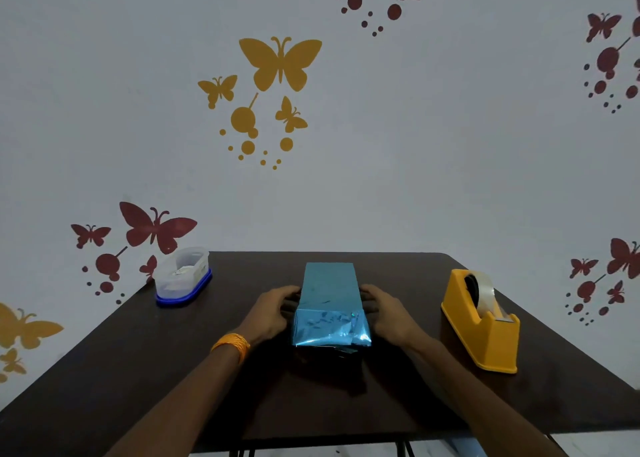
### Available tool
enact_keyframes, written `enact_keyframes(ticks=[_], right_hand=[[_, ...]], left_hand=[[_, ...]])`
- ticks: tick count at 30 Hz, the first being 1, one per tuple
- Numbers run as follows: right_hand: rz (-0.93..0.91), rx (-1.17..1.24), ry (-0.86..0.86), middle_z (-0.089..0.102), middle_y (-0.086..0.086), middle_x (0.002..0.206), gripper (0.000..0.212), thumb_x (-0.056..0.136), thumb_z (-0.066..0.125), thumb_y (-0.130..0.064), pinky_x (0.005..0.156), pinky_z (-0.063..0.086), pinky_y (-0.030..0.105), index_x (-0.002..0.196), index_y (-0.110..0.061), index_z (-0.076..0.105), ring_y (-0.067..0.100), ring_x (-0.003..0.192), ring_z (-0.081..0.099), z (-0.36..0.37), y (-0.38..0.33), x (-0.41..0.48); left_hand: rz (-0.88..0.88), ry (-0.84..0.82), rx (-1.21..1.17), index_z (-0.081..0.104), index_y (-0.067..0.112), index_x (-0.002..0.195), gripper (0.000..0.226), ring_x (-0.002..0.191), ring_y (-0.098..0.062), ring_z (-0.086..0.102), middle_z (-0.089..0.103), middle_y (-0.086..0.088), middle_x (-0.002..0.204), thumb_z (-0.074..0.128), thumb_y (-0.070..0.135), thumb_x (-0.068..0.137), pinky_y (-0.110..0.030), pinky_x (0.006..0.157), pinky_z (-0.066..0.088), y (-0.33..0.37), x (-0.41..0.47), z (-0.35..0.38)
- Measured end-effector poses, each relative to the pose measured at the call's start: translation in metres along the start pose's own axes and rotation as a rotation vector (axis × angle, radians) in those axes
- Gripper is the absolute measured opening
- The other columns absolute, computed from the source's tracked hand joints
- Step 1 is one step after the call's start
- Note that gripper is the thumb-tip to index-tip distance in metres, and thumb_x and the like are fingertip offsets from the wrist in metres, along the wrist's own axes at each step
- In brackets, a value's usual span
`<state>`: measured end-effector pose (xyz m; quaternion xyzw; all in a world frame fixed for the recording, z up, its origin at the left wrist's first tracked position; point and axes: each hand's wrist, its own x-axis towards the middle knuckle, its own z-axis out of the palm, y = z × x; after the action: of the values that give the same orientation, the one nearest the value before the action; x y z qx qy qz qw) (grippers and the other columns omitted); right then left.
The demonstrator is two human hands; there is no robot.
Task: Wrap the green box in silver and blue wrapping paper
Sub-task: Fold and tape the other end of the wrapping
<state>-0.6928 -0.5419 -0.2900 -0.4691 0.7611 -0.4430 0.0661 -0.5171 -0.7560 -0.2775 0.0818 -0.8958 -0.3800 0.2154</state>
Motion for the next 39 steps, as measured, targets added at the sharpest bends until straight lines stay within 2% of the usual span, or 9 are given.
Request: enact_keyframes(ticks=[5,9,12,15,20,29,32,35,39], right_hand=[[-0.046,0.033,0.023,0.071,-0.009,0.114,0.064,0.074,0.084,-0.026,0.09,0.057,0.036,0.132,-0.036,0.06,0.013,0.103,0.068,-0.017,-0.007,-0.007],[-0.079,0.089,0.158,0.074,-0.009,0.108,0.07,0.07,0.073,-0.072,0.092,0.055,0.041,0.121,-0.025,0.069,0.008,0.103,0.068,-0.016,-0.029,0.0],[-0.108,0.098,0.307,0.071,0.001,0.081,0.061,0.085,0.058,-0.073,0.079,0.055,0.043,0.095,-0.015,0.075,0.015,0.082,0.069,-0.018,-0.049,0.003],[-0.106,0.076,0.367,0.061,-0.007,0.059,0.047,0.089,0.061,-0.061,0.065,0.054,0.032,0.072,-0.019,0.069,0.006,0.059,0.062,-0.018,-0.063,0.005],[-0.081,0.03,0.347,0.072,-0.004,0.076,0.042,0.084,0.069,-0.061,0.066,0.061,0.044,0.096,-0.022,0.074,0.011,0.07,0.069,-0.015,-0.057,0.01],[-0.081,0.008,0.365,0.068,-0.006,0.078,0.036,0.085,0.069,-0.057,0.068,0.059,0.045,0.102,-0.026,0.068,0.013,0.072,0.067,-0.01,-0.06,0.001],[-0.057,-0.032,0.363,0.069,-0.008,0.085,0.051,0.083,0.063,-0.069,0.073,0.059,0.041,0.112,-0.027,0.068,0.009,0.078,0.067,-0.011,-0.062,-0.003],[-0.025,-0.053,0.366,0.068,-0.01,0.091,0.064,0.08,0.057,-0.078,0.075,0.058,0.035,0.122,-0.031,0.063,0.006,0.084,0.065,-0.016,-0.063,-0.01],[-0.015,-0.028,0.463,0.067,-0.01,0.09,0.04,0.091,0.057,-0.064,0.073,0.055,0.032,0.107,-0.029,0.067,0.007,0.083,0.065,-0.033,-0.064,-0.024]], left_hand=[[-0.005,0.024,-0.326,0.065,0.02,0.125,0.047,0.111,-0.013,0.066,0.072,0.004,0.116,0.067,-0.005,0.086,-0.028,0.093,0.054,0.01,-0.012,-0.012],[-0.048,0.17,-0.435,0.066,0.011,0.116,0.048,0.103,-0.028,0.066,0.072,-0.005,0.102,0.067,-0.015,0.075,-0.027,0.076,0.057,0.024,-0.002,-0.019],[0.021,0.213,-0.385,0.063,0.014,0.124,0.057,0.09,-0.008,0.067,0.068,-0.003,0.105,0.082,-0.002,0.073,-0.015,0.071,0.053,0.041,0.004,-0.025],[0.044,0.261,-0.388,0.066,0.017,0.116,0.044,0.083,-0.009,0.068,0.068,0.003,0.093,0.084,0.012,0.076,-0.017,0.07,0.053,0.05,0.008,-0.023],[-0.004,0.281,-0.379,0.064,0.024,0.111,0.041,0.09,-0.021,0.069,0.067,-0.004,0.1,0.085,0.022,0.076,-0.026,0.066,0.057,0.045,0.01,-0.021],[0.029,0.406,-0.359,0.064,0.027,0.097,0.047,0.087,-0.023,0.067,0.067,-0.002,0.093,0.088,0.048,0.063,-0.039,0.072,0.061,0.045,-0.004,-0.011],[0.061,0.512,-0.307,0.064,0.022,0.092,0.039,0.081,-0.018,0.064,0.066,-0.001,0.086,0.088,0.041,0.068,-0.03,0.071,0.058,0.053,-0.008,-0.006],[0.157,0.687,-0.161,0.06,0.017,0.08,0.03,0.068,-0.014,0.058,0.061,0.0,0.073,0.082,0.037,0.077,-0.024,0.059,0.051,0.067,-0.018,-0.002],[0.473,0.775,0.277,0.049,0.018,0.065,0.035,0.05,-0.009,0.041,0.045,0.009,0.058,0.057,0.034,0.095,-0.027,0.044,0.036,0.096,-0.027,0.024]])
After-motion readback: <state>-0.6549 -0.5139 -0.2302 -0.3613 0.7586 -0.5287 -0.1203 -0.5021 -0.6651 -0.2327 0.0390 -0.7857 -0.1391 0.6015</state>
